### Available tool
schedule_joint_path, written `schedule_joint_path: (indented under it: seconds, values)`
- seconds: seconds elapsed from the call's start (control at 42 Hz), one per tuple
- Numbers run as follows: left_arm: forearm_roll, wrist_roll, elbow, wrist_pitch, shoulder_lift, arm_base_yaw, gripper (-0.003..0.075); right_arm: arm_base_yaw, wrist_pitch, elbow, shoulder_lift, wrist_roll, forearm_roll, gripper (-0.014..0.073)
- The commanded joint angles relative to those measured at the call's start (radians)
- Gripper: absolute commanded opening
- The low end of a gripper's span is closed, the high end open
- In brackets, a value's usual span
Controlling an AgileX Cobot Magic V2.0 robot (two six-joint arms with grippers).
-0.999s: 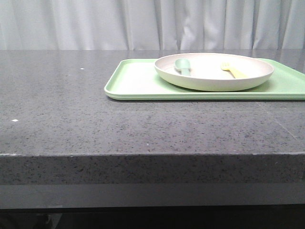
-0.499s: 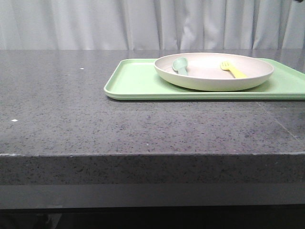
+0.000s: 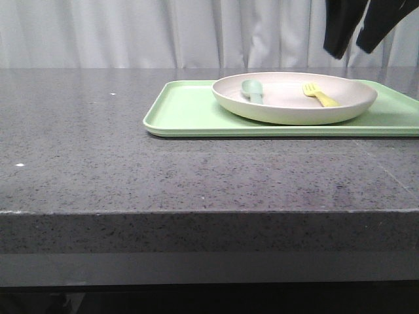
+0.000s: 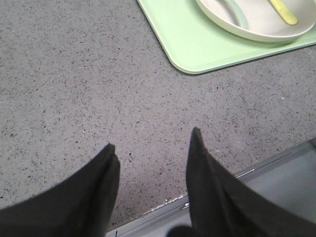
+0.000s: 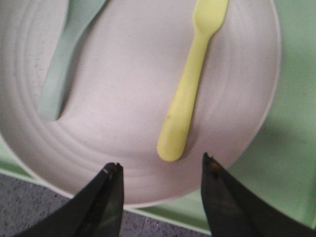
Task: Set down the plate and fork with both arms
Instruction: 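Lower the right gripper onto the yellow fork in the plate, then close the right gripper on the yellow fork handle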
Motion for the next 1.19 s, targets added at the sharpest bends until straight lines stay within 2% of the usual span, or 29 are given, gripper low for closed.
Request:
schedule_joint_path:
  seconds: [0.0,0.309,0.714,0.975,1.165]
  values:
    - [-0.029,0.004,-0.028,-0.074,-0.006,0.003,0.0323,-0.011,-0.001,-0.093,0.020,0.031,-0.022,0.0389]
    - [-0.029,0.004,-0.028,-0.074,-0.006,0.003,0.0323,-0.048,0.103,-0.280,0.200,0.089,-0.021,0.0389]
    - [-0.029,0.004,-0.028,-0.081,-0.006,0.003,0.0323,-0.050,0.166,-0.462,0.339,0.129,-0.004,0.0389]
    - [-0.029,0.004,-0.028,-0.081,-0.006,0.003,0.0323,-0.051,0.177,-0.472,0.359,0.142,-0.004,0.0309]
    - [-0.029,0.004,-0.028,-0.081,-0.006,0.003,0.0323,-0.057,0.203,-0.472,0.365,0.142,-0.004,0.0307]
